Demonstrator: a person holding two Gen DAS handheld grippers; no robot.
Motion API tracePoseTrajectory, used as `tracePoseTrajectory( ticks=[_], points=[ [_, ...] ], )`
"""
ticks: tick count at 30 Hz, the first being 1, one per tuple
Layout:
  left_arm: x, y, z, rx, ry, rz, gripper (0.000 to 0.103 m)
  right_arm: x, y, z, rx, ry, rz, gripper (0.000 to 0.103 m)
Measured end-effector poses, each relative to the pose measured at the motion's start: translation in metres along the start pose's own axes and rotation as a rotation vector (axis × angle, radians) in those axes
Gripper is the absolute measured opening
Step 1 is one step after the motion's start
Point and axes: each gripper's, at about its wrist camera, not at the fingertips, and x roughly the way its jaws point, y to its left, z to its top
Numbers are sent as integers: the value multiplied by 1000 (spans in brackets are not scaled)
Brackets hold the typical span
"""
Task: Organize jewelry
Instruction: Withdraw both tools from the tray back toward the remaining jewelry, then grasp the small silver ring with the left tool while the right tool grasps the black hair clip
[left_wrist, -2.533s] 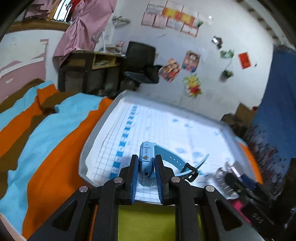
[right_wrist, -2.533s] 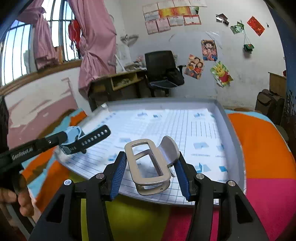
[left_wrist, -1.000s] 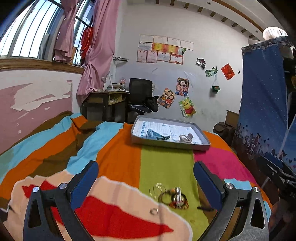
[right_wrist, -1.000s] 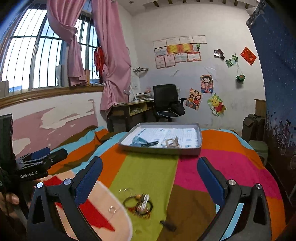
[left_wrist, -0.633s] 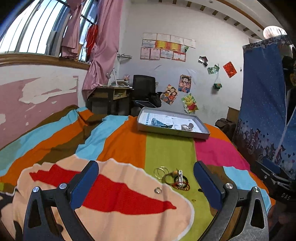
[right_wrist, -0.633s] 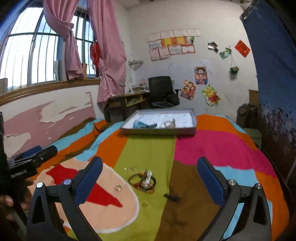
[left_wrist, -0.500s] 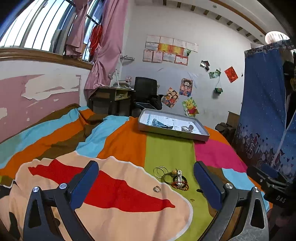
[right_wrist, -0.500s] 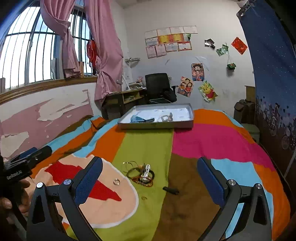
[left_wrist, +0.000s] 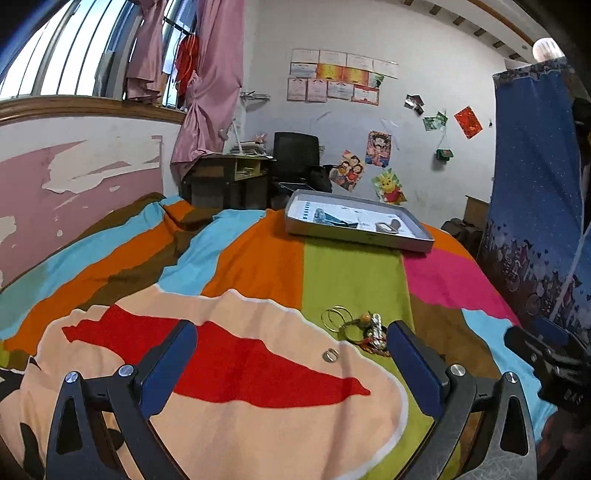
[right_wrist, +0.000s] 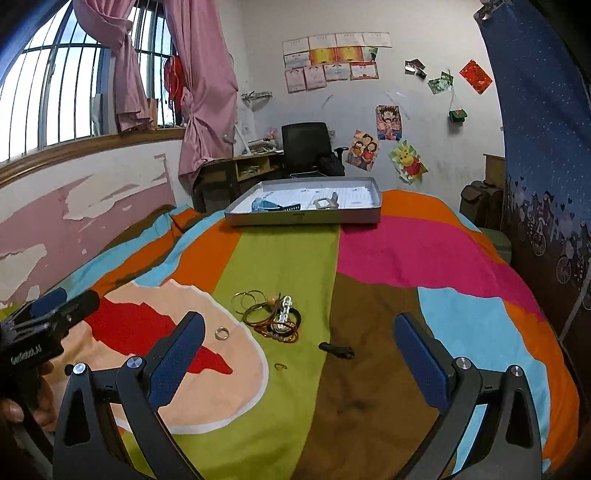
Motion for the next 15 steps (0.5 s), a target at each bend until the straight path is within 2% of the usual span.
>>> tracePoseTrajectory(
  ticks=[5, 9, 15],
  points=[
    [21, -9, 5, 50, -15, 22, 103, 7, 3, 1, -35, -28, -31, 100],
    [52, -13, -1, 49, 30, 15, 103, 22, 3, 6, -53, -39, -51, 100],
    [94, -20, -19, 82, 77, 29, 103, 68, -17, -1, 33, 45, -57, 100]
  ],
)
